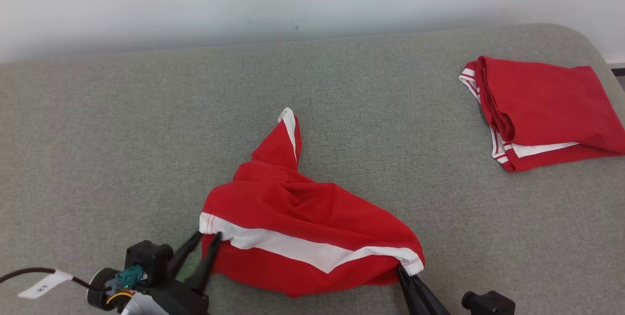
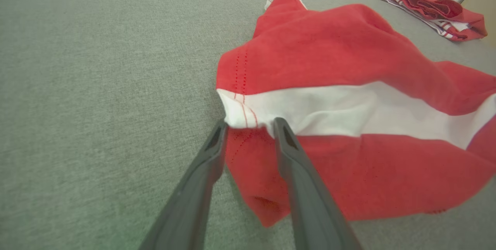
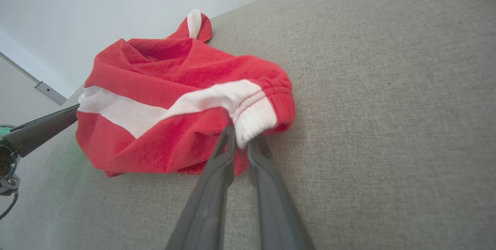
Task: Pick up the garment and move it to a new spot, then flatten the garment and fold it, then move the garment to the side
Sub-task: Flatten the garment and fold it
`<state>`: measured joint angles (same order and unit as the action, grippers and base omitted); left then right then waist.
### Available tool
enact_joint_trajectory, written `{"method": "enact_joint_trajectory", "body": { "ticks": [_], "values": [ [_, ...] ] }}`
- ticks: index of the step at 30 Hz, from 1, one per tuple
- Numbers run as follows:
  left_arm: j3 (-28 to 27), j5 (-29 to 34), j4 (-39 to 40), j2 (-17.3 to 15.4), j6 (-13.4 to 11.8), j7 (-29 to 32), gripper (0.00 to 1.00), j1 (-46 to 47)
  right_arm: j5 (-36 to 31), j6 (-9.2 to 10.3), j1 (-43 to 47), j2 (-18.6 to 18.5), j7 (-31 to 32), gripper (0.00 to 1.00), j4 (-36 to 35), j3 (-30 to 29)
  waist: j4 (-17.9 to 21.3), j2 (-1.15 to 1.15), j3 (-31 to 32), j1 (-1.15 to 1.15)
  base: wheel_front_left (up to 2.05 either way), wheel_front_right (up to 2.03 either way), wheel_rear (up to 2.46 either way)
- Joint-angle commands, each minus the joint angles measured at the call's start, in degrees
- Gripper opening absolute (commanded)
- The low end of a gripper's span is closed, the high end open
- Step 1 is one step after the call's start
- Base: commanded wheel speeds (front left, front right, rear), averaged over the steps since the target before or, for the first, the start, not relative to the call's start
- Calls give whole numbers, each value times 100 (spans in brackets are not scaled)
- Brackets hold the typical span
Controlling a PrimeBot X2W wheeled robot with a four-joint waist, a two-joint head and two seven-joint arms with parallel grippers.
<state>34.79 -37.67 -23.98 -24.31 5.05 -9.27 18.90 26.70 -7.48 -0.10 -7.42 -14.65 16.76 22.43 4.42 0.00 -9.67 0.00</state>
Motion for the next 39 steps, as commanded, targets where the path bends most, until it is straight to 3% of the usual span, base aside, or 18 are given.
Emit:
{"method": "enact_joint_trajectory", "body": {
  "ticks": [1,12,18,24,32,39],
  "values": [
    [33,71,-90,2,35,-88,0,105,22,-5,-43,-6,-29,0,-3,11,-9,0,15,0,0,0,0],
    [40,128,73,-31,18,-336,0,137,-42,-5,52,-69,-58,0,-230,-122,-88,0,147,0,0,0,0],
    [-141,-50,536,-256,22,-238,0,255,59,-5,-30,-201,82,0,-585,-199,-186,0,217,0,0,0,0],
    [-255,-64,879,-603,83,138,0,781,182,-5,-762,-546,524,0,-807,111,-119,0,54,0,0,0,0],
    [-319,-315,864,-924,220,832,0,2476,790,-5,-2910,-797,1123,0,-318,247,-89,0,-540,0,0,0,0],
    [-125,-737,27,-1014,238,1493,0,5212,1663,-6,-6269,-669,1814,0,1019,506,-154,0,-1489,0,0,0,0]
  ]
}}
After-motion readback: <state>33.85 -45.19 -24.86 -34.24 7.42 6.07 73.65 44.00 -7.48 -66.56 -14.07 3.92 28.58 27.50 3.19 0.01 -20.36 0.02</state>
